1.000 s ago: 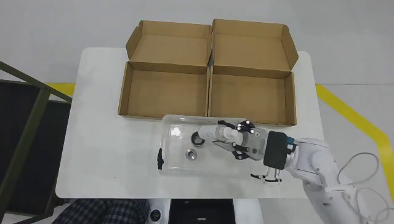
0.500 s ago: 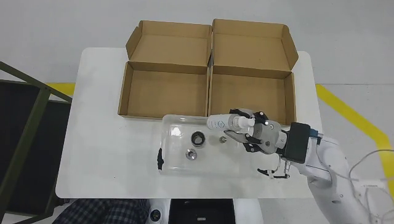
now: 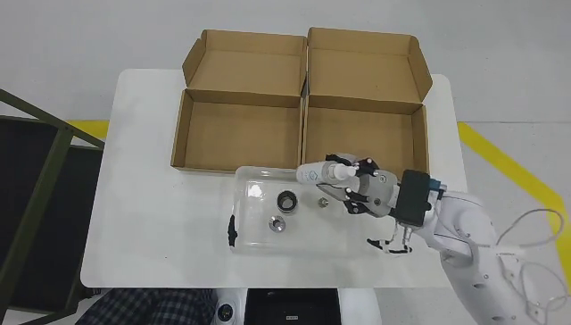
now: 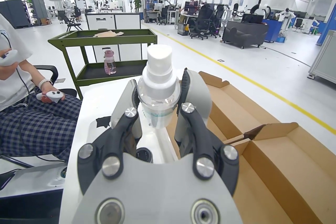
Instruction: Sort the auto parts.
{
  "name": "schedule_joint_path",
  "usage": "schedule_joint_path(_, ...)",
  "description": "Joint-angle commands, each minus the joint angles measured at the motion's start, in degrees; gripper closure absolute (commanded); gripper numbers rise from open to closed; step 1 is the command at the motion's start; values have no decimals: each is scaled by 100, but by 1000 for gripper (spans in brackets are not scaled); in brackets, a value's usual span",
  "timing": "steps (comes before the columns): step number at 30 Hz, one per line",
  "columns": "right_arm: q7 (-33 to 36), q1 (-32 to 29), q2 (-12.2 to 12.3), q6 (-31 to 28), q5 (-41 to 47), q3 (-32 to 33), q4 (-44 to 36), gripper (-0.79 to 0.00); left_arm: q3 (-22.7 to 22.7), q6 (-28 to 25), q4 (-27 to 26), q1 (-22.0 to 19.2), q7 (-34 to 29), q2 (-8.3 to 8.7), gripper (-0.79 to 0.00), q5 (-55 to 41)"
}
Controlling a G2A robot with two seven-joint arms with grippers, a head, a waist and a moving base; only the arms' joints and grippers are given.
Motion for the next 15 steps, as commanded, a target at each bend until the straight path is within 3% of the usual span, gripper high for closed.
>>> schedule_joint_path(1,75,94,-15,86,-54,-87,125,0,0,0,0,0,0,0,-785,0)
schedule_joint_path(15,434,1016,-152,776,-136,-495,1251,0,0,0,0,0,0,0,-785,0)
